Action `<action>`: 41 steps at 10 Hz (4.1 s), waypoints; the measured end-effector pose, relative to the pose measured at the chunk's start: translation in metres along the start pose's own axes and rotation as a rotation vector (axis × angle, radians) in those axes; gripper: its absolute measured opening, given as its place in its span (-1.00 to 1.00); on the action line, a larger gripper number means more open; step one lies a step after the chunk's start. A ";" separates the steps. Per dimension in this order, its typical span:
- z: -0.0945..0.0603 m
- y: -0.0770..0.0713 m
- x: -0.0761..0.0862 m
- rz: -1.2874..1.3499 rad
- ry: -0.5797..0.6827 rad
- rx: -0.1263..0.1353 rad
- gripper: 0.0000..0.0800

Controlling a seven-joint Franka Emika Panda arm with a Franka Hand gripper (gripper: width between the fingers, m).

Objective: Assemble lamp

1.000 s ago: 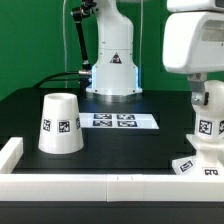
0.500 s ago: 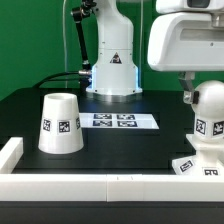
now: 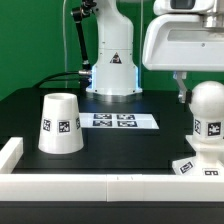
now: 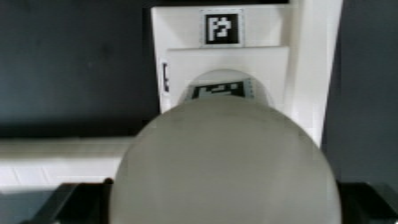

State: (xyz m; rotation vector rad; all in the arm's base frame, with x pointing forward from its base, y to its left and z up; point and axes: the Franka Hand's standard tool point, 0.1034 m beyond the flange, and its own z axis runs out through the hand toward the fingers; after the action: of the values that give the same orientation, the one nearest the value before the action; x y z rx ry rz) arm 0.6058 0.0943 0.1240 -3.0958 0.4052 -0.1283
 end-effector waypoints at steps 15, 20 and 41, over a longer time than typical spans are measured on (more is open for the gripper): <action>0.001 -0.007 -0.011 0.908 -0.124 0.054 0.73; 0.004 -0.007 -0.004 0.470 -0.105 0.092 0.75; 0.011 -0.012 -0.007 -1.521 -0.043 -0.040 0.75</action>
Offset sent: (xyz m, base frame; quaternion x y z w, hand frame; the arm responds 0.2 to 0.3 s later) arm -0.0091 0.0073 0.0005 -0.0010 -0.0545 0.3041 0.9511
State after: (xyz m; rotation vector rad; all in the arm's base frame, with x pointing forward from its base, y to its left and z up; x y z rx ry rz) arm 0.6033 0.1073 0.1128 -2.6001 -1.8931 -0.0453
